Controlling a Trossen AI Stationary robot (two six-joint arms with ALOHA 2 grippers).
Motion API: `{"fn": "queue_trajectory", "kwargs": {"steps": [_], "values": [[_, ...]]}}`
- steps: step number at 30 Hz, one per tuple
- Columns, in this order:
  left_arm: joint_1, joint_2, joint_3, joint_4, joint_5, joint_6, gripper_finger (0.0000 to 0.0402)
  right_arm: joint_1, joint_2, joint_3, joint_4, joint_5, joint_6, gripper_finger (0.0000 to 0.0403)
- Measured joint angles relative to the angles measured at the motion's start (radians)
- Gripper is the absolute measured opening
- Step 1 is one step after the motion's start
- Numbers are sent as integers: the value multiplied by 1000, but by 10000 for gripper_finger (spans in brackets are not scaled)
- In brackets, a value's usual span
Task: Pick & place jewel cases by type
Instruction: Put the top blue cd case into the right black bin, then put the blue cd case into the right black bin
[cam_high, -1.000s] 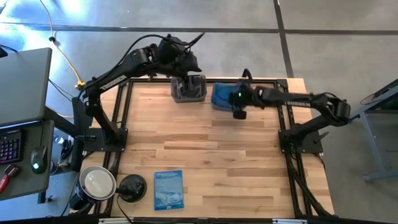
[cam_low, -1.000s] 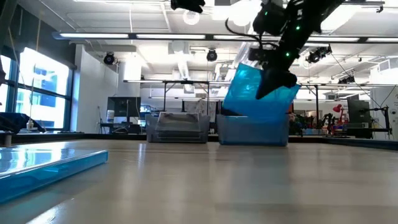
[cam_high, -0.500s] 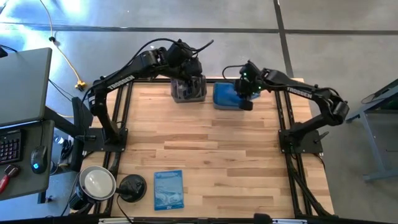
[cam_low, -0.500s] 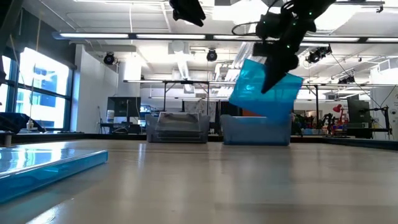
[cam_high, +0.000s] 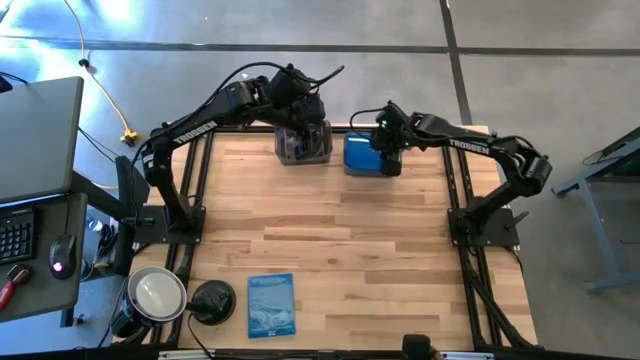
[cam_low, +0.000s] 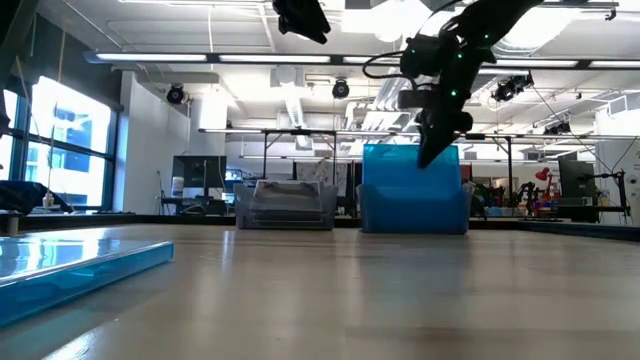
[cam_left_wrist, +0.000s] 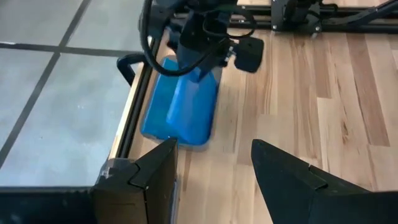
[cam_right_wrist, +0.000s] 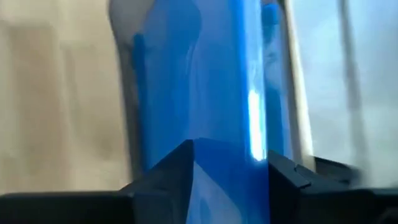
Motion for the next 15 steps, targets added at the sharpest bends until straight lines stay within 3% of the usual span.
{"fn": "queue_trajectory", "kwargs": {"steps": [5, 7, 9, 15], "values": [[0, 0, 0, -62, -19, -10, 201, 58, 0, 58, 0, 326, -129, 165], [0, 0, 0, -100, -29, -22, 201, 91, -1, 93, -9, 395, -141, 175], [0, 0, 0, -125, -32, -44, 201, 125, -2, 133, -42, 403, -124, 181], [-20, 0, 0, -196, -33, -79, 201, 177, -2, 199, -81, 225, -89, 181]]}}
